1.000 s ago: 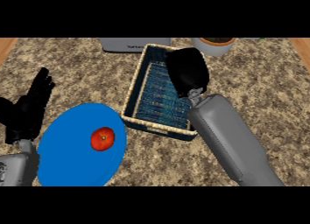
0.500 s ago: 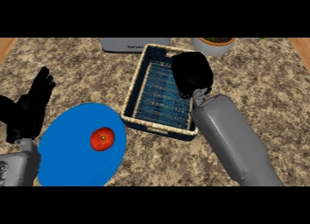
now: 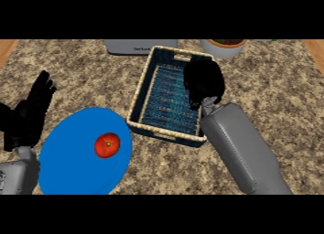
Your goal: Pick the bell pepper from the placemat and place it in the basket
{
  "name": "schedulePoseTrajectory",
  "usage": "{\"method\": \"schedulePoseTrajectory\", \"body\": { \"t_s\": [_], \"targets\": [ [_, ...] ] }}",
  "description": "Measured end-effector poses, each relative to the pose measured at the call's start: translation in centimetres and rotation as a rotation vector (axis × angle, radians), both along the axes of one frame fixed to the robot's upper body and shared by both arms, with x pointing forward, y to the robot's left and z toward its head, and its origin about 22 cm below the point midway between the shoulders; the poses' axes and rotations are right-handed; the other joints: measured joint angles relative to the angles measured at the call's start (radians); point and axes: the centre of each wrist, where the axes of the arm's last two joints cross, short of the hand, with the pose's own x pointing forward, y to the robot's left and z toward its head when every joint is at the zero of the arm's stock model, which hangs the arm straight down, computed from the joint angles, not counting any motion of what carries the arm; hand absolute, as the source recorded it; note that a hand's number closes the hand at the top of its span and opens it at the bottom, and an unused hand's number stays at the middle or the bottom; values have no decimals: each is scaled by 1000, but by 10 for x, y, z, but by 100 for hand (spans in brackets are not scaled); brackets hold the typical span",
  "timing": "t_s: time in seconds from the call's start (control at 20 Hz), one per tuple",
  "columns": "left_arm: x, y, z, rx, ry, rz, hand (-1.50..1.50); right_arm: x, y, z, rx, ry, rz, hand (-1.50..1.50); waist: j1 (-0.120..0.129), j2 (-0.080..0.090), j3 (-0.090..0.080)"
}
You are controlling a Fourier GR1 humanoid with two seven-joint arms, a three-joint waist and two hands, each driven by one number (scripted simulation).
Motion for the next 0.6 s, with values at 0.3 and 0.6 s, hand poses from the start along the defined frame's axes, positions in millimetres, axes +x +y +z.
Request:
{"method": "schedulePoseTrajectory", "body": {
  "t_s": [0.3,0.6],
  "targets": [
    [2,-3,-5,-8,11,-7,0,-1,-8,18,227,-106,-8,-150,0,1,0],
    [4,-5,-6,-5,9,-10,0,-6,-14,49,498,-197,-79,-150,-1,-1,0]
  ]
}}
